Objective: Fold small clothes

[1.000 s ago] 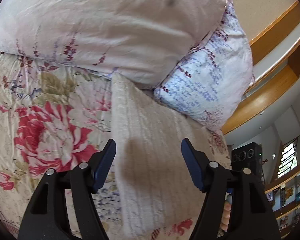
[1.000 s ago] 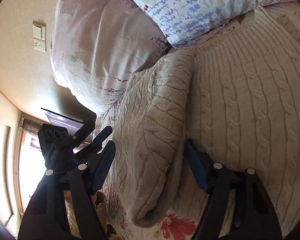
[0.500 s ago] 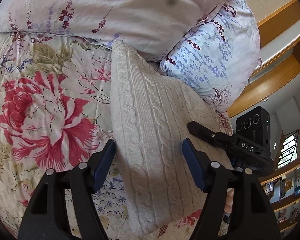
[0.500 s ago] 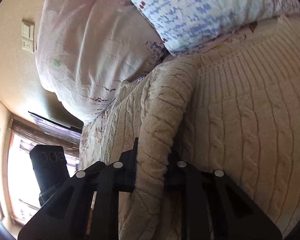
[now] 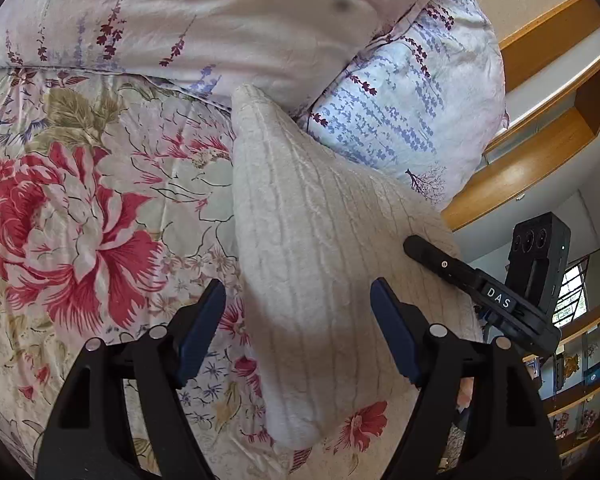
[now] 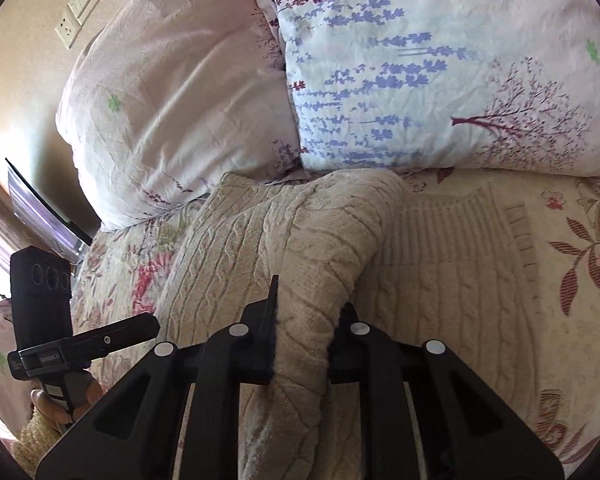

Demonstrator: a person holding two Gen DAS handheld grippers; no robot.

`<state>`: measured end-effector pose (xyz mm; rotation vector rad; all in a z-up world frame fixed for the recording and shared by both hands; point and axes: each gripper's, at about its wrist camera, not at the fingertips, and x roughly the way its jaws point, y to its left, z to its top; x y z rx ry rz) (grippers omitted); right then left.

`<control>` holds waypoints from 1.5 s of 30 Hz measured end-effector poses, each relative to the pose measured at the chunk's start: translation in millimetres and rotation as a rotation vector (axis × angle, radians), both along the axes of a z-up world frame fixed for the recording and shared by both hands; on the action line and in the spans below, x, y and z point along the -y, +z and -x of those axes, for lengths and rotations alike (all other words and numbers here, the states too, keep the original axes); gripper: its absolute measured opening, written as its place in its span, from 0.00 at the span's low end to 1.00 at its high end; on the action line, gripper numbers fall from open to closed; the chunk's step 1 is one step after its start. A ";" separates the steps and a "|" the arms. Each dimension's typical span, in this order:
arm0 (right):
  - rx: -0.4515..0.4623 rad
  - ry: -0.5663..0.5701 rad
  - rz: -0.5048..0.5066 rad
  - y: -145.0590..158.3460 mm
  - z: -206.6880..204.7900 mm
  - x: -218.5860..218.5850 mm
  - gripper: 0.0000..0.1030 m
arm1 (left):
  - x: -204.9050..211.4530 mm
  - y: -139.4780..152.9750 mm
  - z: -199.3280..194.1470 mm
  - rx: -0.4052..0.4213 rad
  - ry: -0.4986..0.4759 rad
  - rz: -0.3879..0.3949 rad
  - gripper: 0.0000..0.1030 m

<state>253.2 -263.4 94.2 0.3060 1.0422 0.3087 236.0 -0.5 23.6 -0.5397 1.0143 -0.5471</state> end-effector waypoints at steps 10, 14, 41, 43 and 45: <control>-0.008 -0.144 0.218 -6.4 19.4 74.6 0.16 | 29.2 -2.4 9.1 0.009 -0.075 -0.006 0.72; 0.037 -0.133 0.230 -4.4 24.5 72.9 0.16 | 40.6 -5.9 10.4 -0.003 -0.094 -0.002 0.72; 0.046 -0.246 -0.027 5.2 116.6 124.2 0.09 | 71.7 -25.6 28.1 -0.078 -0.175 0.020 0.31; 0.061 -0.251 -0.001 8.2 119.7 125.3 0.08 | 69.1 -25.6 30.2 -0.076 -0.173 0.026 0.27; 0.050 -0.253 0.028 4.2 122.2 126.0 0.08 | 65.9 -25.7 34.7 -0.070 -0.172 0.022 0.24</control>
